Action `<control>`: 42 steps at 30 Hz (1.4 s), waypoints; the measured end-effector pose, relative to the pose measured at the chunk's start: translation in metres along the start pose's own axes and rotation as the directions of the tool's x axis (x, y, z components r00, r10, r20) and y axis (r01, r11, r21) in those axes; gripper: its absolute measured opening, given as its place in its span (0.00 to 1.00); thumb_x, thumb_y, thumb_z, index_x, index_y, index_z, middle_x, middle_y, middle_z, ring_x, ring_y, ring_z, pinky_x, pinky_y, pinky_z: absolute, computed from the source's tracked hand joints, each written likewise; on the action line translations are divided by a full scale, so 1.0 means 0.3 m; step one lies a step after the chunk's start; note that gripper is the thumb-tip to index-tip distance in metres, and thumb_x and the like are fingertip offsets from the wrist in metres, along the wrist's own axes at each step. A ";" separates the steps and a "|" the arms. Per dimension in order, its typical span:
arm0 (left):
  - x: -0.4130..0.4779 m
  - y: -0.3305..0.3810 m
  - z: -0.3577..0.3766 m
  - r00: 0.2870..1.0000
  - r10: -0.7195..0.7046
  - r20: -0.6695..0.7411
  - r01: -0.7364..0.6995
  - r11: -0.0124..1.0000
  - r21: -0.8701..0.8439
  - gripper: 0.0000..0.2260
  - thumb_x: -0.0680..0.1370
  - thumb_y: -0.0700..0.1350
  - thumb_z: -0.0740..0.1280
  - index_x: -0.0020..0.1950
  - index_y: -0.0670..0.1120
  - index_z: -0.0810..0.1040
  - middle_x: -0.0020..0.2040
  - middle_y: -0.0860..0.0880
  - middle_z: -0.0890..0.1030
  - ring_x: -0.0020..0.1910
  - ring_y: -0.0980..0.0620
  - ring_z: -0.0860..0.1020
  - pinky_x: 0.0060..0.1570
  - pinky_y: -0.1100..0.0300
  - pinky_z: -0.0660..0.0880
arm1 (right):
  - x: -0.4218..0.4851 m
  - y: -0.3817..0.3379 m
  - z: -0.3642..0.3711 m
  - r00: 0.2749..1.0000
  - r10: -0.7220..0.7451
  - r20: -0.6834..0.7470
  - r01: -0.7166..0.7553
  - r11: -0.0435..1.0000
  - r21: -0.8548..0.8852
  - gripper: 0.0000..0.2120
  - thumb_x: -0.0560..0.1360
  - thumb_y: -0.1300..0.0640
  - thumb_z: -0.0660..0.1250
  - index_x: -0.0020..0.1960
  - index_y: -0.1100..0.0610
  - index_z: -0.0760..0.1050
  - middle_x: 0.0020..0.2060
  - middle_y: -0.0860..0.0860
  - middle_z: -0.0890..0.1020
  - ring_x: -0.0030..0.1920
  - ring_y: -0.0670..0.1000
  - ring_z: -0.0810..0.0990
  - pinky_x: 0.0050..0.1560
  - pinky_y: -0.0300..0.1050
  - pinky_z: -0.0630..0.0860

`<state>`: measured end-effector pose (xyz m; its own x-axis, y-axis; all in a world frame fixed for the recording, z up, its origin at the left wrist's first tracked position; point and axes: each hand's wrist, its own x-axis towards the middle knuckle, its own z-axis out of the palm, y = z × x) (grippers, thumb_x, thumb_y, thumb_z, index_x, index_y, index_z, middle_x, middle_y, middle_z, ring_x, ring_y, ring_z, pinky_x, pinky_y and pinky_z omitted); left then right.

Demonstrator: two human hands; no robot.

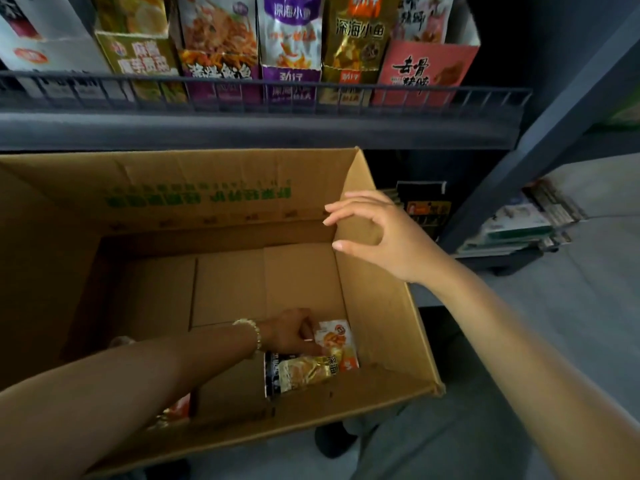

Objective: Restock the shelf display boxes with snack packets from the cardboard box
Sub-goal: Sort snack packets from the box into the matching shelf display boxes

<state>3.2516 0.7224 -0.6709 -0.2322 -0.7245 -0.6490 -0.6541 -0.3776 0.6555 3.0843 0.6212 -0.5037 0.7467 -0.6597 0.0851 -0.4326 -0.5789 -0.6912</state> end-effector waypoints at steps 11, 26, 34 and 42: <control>0.053 -0.031 0.046 0.997 0.073 -0.003 -0.072 0.969 -0.236 0.16 0.71 0.41 0.76 0.57 0.41 0.81 0.53 0.45 0.84 0.46 0.55 0.84 0.45 0.61 0.81 | 0.001 0.006 0.006 1.000 0.011 -0.015 -0.010 0.999 0.034 0.12 0.74 0.54 0.71 0.57 0.45 0.77 0.62 0.39 0.75 0.69 0.38 0.63 0.70 0.42 0.59; -0.003 -0.041 -0.035 0.994 0.088 -0.069 -0.104 0.952 -0.287 0.18 0.71 0.42 0.76 0.61 0.47 0.79 0.56 0.51 0.82 0.54 0.51 0.80 0.54 0.56 0.79 | 0.000 -0.008 0.006 1.000 0.027 0.000 -0.027 1.000 0.002 0.12 0.74 0.54 0.70 0.57 0.44 0.77 0.63 0.41 0.74 0.69 0.40 0.63 0.71 0.44 0.59; -0.320 0.066 -0.300 0.948 0.087 -0.307 -0.207 0.900 -0.384 0.16 0.68 0.41 0.76 0.55 0.45 0.80 0.46 0.48 0.86 0.44 0.49 0.85 0.42 0.57 0.82 | 0.003 -0.086 0.000 0.997 0.072 -0.020 -0.074 0.968 -0.240 0.18 0.77 0.44 0.63 0.65 0.46 0.72 0.67 0.39 0.67 0.67 0.28 0.44 0.69 0.37 0.29; -0.570 0.158 -0.383 0.708 -0.025 -0.706 -0.505 0.681 -0.531 0.18 0.67 0.50 0.74 0.55 0.45 0.79 0.46 0.45 0.86 0.44 0.46 0.85 0.47 0.51 0.80 | 0.123 -0.336 0.154 0.991 0.127 -0.035 -0.110 0.944 0.310 0.31 0.75 0.52 0.69 0.73 0.49 0.58 0.60 0.43 0.74 0.54 0.38 0.77 0.49 0.28 0.75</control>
<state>3.3430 0.7620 -0.4846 0.3599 -0.9105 -0.2036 0.0544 -0.1973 0.9788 3.1788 0.6774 -0.4639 0.6675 -0.7443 0.0214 -0.3343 -0.3252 -0.8846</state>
